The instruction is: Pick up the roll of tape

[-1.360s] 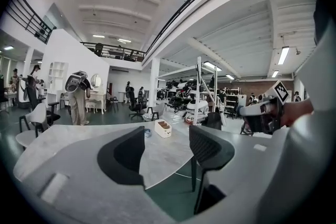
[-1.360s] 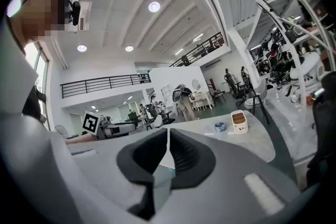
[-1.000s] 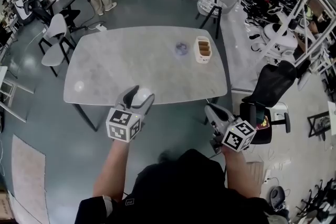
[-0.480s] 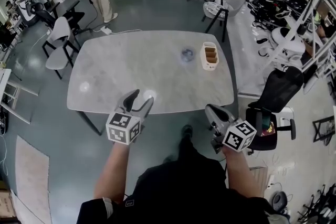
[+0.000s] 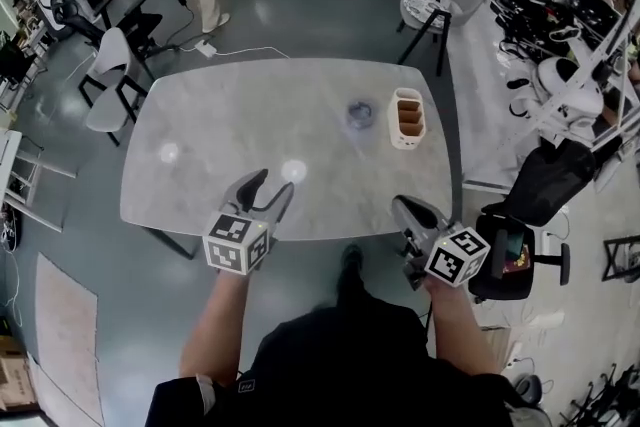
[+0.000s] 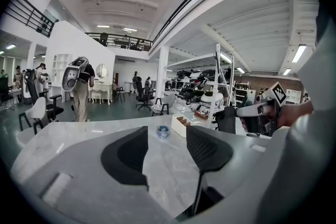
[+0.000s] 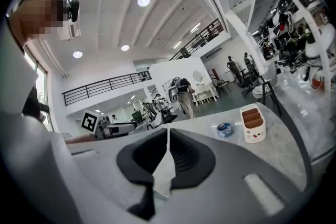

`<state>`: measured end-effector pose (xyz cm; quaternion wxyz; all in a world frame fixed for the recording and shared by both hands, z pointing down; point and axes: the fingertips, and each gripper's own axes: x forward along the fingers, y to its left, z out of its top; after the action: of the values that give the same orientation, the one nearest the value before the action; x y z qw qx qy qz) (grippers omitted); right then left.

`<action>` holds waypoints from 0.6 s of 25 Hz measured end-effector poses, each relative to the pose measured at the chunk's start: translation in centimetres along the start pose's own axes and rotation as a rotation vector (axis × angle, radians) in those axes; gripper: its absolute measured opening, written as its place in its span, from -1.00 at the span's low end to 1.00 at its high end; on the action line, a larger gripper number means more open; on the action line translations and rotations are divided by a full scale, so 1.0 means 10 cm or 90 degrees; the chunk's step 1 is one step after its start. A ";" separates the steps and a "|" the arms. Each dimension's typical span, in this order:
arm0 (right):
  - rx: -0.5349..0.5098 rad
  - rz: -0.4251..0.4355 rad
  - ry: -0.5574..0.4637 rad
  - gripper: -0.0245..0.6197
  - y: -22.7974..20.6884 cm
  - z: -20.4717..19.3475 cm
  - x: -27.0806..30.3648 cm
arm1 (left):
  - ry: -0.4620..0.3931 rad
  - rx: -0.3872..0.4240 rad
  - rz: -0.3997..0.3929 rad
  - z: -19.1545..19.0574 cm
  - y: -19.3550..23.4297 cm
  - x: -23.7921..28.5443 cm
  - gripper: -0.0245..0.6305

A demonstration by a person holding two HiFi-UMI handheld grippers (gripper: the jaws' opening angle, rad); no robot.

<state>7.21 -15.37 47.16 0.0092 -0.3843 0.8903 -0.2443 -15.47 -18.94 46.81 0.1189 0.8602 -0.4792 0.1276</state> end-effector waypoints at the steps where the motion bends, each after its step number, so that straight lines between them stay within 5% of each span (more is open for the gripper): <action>1: 0.004 0.000 0.002 -0.88 -0.14 0.04 0.07 | 0.003 0.002 0.000 0.03 0.02 0.16 -0.20; 9: 0.021 0.011 0.018 -0.88 -1.24 0.53 0.53 | 0.040 -0.026 -0.012 0.26 0.04 1.39 -0.21; 15: 0.021 0.019 0.026 -0.88 -1.59 0.75 0.79 | 0.053 -0.002 -0.012 0.41 0.09 1.76 -0.21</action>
<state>13.99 -33.32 48.91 0.0009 -0.3656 0.8917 -0.2670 -6.83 -34.70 48.87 0.1412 0.8586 -0.4658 0.1612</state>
